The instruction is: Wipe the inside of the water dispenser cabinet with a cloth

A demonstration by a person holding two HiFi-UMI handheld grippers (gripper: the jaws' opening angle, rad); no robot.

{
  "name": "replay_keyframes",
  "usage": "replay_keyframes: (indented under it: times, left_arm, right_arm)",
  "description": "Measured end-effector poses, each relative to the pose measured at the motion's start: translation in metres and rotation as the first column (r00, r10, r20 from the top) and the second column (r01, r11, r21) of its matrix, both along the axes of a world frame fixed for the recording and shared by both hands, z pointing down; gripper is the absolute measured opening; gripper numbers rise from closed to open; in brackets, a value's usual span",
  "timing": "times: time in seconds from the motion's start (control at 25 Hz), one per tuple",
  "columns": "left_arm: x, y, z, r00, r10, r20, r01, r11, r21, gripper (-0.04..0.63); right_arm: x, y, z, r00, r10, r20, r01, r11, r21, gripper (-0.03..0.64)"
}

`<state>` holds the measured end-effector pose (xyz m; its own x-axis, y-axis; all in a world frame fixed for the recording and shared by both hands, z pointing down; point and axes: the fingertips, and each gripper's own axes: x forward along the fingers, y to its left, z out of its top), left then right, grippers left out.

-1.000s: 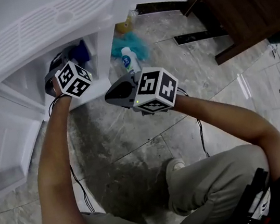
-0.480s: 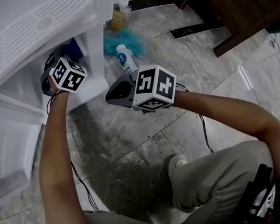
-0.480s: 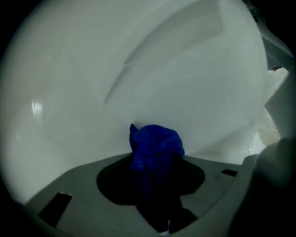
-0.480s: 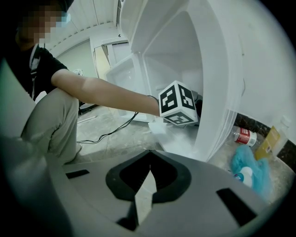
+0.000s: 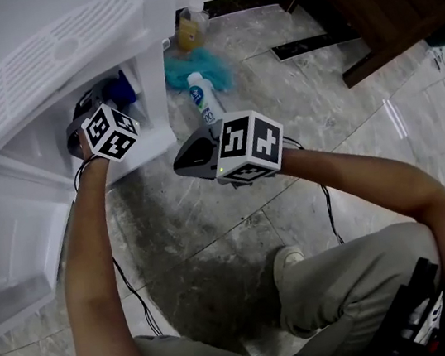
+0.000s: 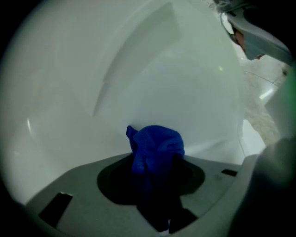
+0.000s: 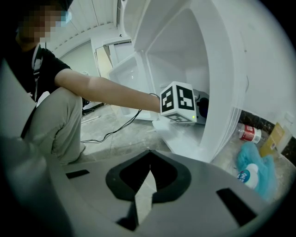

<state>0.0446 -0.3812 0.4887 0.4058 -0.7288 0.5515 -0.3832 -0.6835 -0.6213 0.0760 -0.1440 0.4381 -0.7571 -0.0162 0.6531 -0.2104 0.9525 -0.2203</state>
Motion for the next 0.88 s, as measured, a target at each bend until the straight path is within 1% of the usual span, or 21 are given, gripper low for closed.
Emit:
replay_keyframes:
  times: [0.08,0.16,0.32,0.44,0.52,0.64,0.72,0.8,0.88]
  left_arm:
    - [-0.004,-0.012,0.0,0.997,-0.073,-0.014,0.072,0.997,-0.027,0.17]
    - [-0.005,-0.018,0.0,0.993,-0.119,-0.029,0.117,0.992,-0.051,0.17]
    - [-0.006,-0.012,0.0,0.991,-0.122,-0.051,0.119,0.991,-0.058,0.17]
    - [-0.002,0.0,-0.001,0.997,-0.075,-0.026,0.073,0.995,-0.069,0.169]
    - [0.002,0.013,0.0,1.0,-0.02,-0.018,0.018,0.996,-0.084,0.169]
    - [0.007,0.039,0.0,0.997,0.074,-0.005,-0.074,0.992,-0.106,0.169]
    - [0.007,0.054,-0.002,0.994,0.104,-0.02,-0.106,0.987,-0.121,0.169]
    - [0.004,0.068,-0.008,0.992,0.109,-0.057,-0.116,0.984,-0.137,0.169]
    - [-0.003,0.082,-0.013,0.99,0.118,-0.071,-0.127,0.982,-0.14,0.169]
  right_arm:
    - [0.002,0.002,0.002,1.0,0.001,-0.001,-0.001,1.0,-0.004,-0.002]
    - [0.004,0.002,0.003,1.0,0.004,-0.005,-0.004,1.0,-0.006,-0.002]
    - [0.005,0.0,0.003,1.0,0.016,0.003,-0.016,1.0,-0.016,-0.002]
    - [0.0,-0.003,0.0,0.999,0.031,0.024,-0.03,0.999,-0.032,-0.002]
    - [-0.003,-0.005,-0.002,0.999,0.03,0.028,-0.03,0.999,-0.034,-0.002]
    - [-0.01,-0.011,-0.004,0.998,0.041,0.037,-0.04,0.999,-0.023,-0.002]
    - [-0.016,-0.019,-0.006,0.995,0.08,0.056,-0.079,0.996,-0.029,-0.002]
    - [-0.021,-0.03,-0.008,0.989,0.131,0.071,-0.128,0.991,-0.039,-0.002]
    - [-0.025,-0.04,-0.009,0.982,0.169,0.081,-0.166,0.985,-0.043,-0.002]
